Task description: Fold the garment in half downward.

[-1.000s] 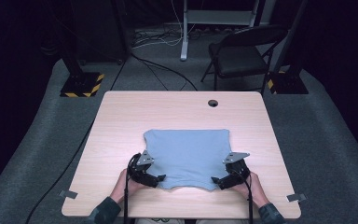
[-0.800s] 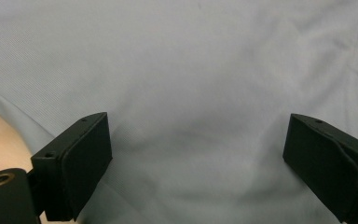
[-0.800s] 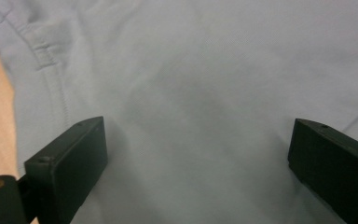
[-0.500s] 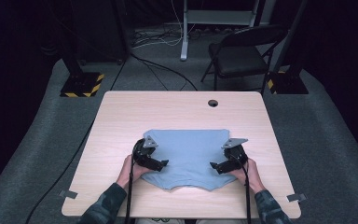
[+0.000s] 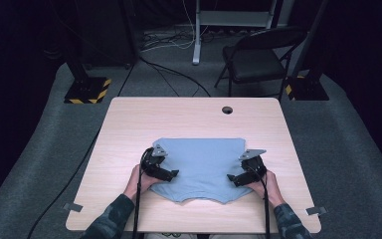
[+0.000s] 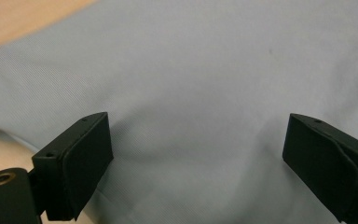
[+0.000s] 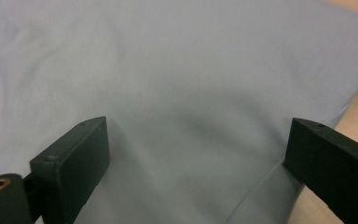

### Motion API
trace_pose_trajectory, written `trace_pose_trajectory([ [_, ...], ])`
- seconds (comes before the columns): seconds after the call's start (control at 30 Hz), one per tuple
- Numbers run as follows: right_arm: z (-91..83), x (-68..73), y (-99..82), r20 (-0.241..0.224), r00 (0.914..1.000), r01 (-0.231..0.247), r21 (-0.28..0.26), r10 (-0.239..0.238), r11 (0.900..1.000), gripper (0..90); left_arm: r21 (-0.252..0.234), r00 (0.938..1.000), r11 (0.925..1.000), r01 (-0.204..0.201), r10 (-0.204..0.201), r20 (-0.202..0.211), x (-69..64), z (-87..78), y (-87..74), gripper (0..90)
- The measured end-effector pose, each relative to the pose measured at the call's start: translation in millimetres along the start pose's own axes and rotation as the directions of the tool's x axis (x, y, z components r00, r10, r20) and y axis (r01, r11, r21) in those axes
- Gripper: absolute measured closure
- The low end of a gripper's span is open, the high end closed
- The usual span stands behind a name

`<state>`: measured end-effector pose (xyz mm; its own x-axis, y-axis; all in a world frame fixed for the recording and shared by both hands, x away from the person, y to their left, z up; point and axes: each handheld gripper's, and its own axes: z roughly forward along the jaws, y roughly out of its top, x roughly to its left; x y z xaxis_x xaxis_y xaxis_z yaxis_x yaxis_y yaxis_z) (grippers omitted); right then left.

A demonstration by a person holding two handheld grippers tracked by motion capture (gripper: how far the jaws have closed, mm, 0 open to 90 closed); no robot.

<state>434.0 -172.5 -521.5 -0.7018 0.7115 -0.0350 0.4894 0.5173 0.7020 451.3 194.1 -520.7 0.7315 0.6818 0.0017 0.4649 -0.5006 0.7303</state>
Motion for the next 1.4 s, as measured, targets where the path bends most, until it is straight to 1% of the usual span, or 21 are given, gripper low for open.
trace_pose_trajectory([
  [0.03,-0.4,-1.1,4.0,0.004,1.0,-0.002,-0.009,0.002,1.0,5.2,-0.001,0.9998,0.9999,-0.015,0.015,-0.01,0.9,0.6,3.1,7.6],
  [0.1,0.4,-4.3,14.0,0.009,1.0,-0.003,-0.034,0.003,0.9994,5.5,-0.011,1.0,0.9999,-0.003,0.003,-0.007,5.7,3.6,10.4,6.6],
  [0.13,1.9,-6.2,19.8,0.014,0.9999,0.003,-0.039,-0.002,0.9992,5.3,-0.015,0.9999,0.9999,-0.003,0.003,-0.013,8.2,5.2,14.5,6.7],
  [0.2,6.4,-10.4,31.4,0.015,0.9999,0.007,-0.048,-0.006,0.9988,5.1,-0.012,0.9999,0.9999,0.01,-0.01,-0.006,13.8,9.3,22.1,6.5],
  [0.23,9.4,-12.6,36.6,0.012,0.9999,0.006,-0.046,-0.006,0.9989,5.5,-0.004,0.9998,0.9999,0.009,-0.009,-0.017,16.8,12.8,25.6,6.3],
  [0.3,18.1,-17.7,44.4,0.002,1.0,-0.004,-0.027,0.004,0.9996,5.1,0.029,0.9998,0.9994,0.018,-0.017,-0.01,22.8,19.8,28.4,6.3],
  [0.33,25.3,-21.1,46.9,0.001,0.9999,-0.015,0.01,0.015,0.9998,4.5,0.036,0.9998,0.9992,0.016,-0.015,-0.015,24.8,22.2,28.2,6.2],
  [0.37,29.6,-23.1,47.0,0.005,0.9998,-0.019,0.031,0.019,0.9993,4.7,0.043,0.9998,0.999,0.014,-0.013,-0.014,27.3,25.7,26.8,6.8],
  [0.4,36.3,-26.4,45.4,-0.008,0.9993,-0.036,0.066,0.036,0.9972,4.3,0.046,0.9999,0.9989,0.009,-0.009,-0.013,28.7,27.2,25.6,7.1],
  [0.43,39.2,-28.0,43.6,-0.01,0.9992,-0.037,0.076,0.038,0.9965,4.4,0.041,0.9999,0.9991,0.01,-0.01,-0.014,30.3,27.8,24.3,7.1],
  [0.5,39.1,-28.9,39.7,-0.01,0.9986,-0.051,0.042,0.051,0.9978,5.1,0.031,0.9998,0.9993,0.02,-0.02,-0.01,33.6,28.6,22.0,7.5],
  [0.57,37.5,-27.6,37.3,0.003,0.9984,-0.056,0.037,0.056,0.9978,6.5,0.02,0.9997,0.9996,0.022,-0.022,-0.012,36.0,29.0,20.6,9.5],
  [0.73,32.5,-24.4,29.0,0.022,0.9983,-0.055,0.017,0.055,0.9983,7.0,0.026,0.9996,0.9993,0.025,-0.024,-0.017,35.0,28.3,21.9,9.5],
  [0.87,28.3,-18.8,31.4,0.023,0.9978,-0.063,0.03,0.062,0.9976,4.5,0.035,0.999,0.9989,0.032,-0.03,-0.032,26.2,19.0,25.5,6.3],
  [1.0,17.2,-9.0,28.7,0.02,0.9981,-0.059,0.025,0.059,0.9979,3.2,0.04,0.9989,0.9987,0.032,-0.031,-0.035,13.3,5.5,22.5,5.5],
  [1.03,14.9,-6.6,27.4,0.016,0.998,-0.062,0.024,0.062,0.9978,2.9,0.04,0.9985,0.9986,0.033,-0.032,-0.046,9.1,2.1,20.9,5.4],
  [1.17,2.9,8.3,17.0,0.019,0.9982,-0.058,0.038,0.058,0.9976,2.6,0.033,0.9977,0.9982,0.05,-0.048,-0.049,-7.9,-13.7,9.3,4.1],
  [1.27,-6.3,23.8,5.9,0.02,0.9986,-0.05,0.049,0.049,0.9976,2.4,0.032,0.9971,0.9976,0.061,-0.06,-0.048,-21.9,-22.3,-0.2,2.6],
  [1.33,-11.2,33.5,-1.0,0.014,0.9987,-0.051,0.056,0.05,0.9971,2.2,0.04,0.9971,0.9973,0.062,-0.06,-0.047,-33.8,-25.7,-7.0,2.2],
  [1.37,-12.2,36.9,-3.6,0.01,0.9988,-0.049,0.062,0.048,0.9969,1.9,0.057,0.9977,0.997,0.053,-0.05,-0.046,-40.2,-26.2,-11.0,1.8],
  [1.4,-12.4,42.0,-7.5,0.01,0.999,-0.044,0.086,0.043,0.9953,1.1,0.064,0.9978,0.9965,0.053,-0.051,-0.043,-43.6,-25.8,-13.7,1.5],
])
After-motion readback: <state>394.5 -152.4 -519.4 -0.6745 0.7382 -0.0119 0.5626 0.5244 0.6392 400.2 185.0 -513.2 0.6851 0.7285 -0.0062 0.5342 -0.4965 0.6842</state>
